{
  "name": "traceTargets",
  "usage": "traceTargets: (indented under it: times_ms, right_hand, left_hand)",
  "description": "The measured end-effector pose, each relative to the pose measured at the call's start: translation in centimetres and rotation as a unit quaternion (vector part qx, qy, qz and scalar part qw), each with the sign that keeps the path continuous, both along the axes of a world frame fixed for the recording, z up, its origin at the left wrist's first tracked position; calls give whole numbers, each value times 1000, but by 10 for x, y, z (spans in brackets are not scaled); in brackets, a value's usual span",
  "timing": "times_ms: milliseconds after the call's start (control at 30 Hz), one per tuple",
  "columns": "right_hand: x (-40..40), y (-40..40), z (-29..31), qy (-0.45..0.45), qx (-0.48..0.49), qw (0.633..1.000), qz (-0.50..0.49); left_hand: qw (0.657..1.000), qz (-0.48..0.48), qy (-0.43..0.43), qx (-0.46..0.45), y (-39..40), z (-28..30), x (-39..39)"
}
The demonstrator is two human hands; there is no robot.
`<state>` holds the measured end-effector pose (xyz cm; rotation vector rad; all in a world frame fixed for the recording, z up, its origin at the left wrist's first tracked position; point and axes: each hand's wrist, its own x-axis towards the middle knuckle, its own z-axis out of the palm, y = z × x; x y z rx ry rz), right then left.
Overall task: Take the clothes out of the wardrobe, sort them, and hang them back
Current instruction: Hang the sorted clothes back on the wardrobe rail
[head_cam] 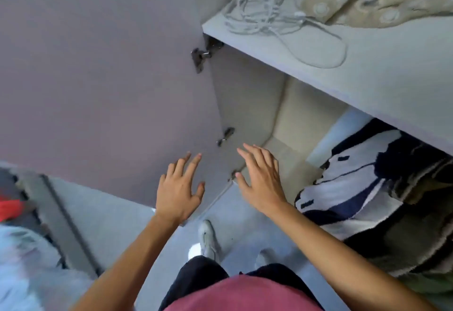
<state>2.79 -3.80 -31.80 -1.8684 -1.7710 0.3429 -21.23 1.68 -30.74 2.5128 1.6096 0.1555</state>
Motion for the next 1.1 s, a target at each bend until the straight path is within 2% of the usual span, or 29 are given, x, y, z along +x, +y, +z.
traceTargets:
  times_ms: [167,333,467,600,867,1100]
  right_hand:
    - [-107,10,4,20,14,976,216]
    - [-231,-6,17,26,8,922,386]
    - [-320,-14,28,20,14,879,476]
    - [-415,-8,25,2,20,855,518]
    - [-612,1,29,-7,-10,838,546]
    - [-709,26,34,-34,-10,809,587]
  left_hand:
    - [976,214,-24,23,-85,9,-112]
    - [914,398,-41,57,-174,20,-208]
    - [859,503,-59,71,-220,18,-274]
    - [826,552,-79,82,-239,6,-347]
    - [785,607,-81,91,-260,12,-507]
    - [745,654,-102,84,-266,5,-585]
